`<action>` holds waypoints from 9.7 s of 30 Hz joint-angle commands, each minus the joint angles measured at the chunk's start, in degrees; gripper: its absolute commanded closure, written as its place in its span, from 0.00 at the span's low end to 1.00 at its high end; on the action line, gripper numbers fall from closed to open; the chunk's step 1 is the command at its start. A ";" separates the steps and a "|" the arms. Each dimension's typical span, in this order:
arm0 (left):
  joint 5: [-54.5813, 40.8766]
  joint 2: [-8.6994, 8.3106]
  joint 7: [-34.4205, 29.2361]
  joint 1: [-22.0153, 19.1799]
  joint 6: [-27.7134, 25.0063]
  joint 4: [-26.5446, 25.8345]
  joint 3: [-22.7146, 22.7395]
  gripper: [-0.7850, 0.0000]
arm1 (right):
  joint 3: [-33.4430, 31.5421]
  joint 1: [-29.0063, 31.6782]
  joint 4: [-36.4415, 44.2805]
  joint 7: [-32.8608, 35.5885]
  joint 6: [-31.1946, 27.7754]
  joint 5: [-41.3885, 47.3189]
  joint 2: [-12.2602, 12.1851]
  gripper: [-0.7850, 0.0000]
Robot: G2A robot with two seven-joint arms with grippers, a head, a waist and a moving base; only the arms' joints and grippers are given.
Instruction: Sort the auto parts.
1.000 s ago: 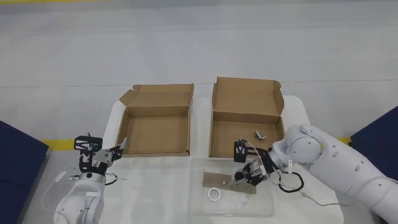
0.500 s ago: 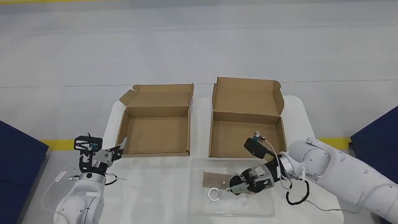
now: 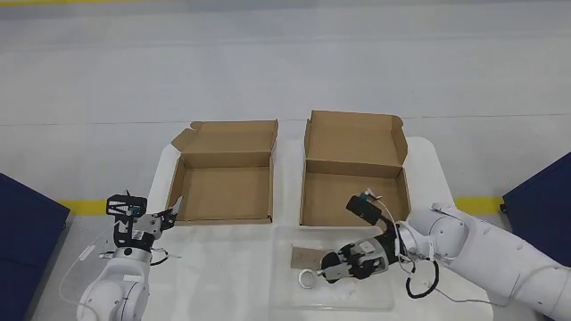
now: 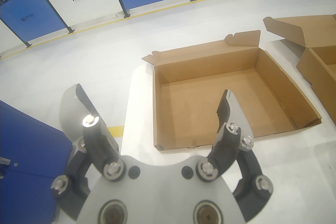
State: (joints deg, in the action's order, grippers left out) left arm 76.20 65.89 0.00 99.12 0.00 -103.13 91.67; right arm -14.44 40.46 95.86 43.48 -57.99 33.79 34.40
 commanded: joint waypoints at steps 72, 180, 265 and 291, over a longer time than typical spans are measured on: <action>0.00 0.00 0.00 0.00 0.00 0.00 0.00 0.00 | -29.67 25.36 27.02 6.73 3.92 49.44 12.04 1.00; 0.00 0.00 0.00 0.00 0.00 0.00 0.00 0.00 | -50.12 40.06 22.50 27.90 26.41 48.03 31.08 1.00; 0.00 0.00 0.00 0.00 0.00 0.00 0.00 0.00 | -47.18 11.82 0.93 42.03 70.78 -51.57 20.60 1.00; 0.00 0.00 0.00 0.00 0.00 0.00 0.00 0.00 | -34.62 2.51 -12.17 38.18 72.54 -60.07 23.76 1.00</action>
State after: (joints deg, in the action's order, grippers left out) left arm 76.20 65.89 0.00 99.12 0.00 -103.13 91.67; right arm -49.82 43.47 84.64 81.99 14.09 -25.07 57.98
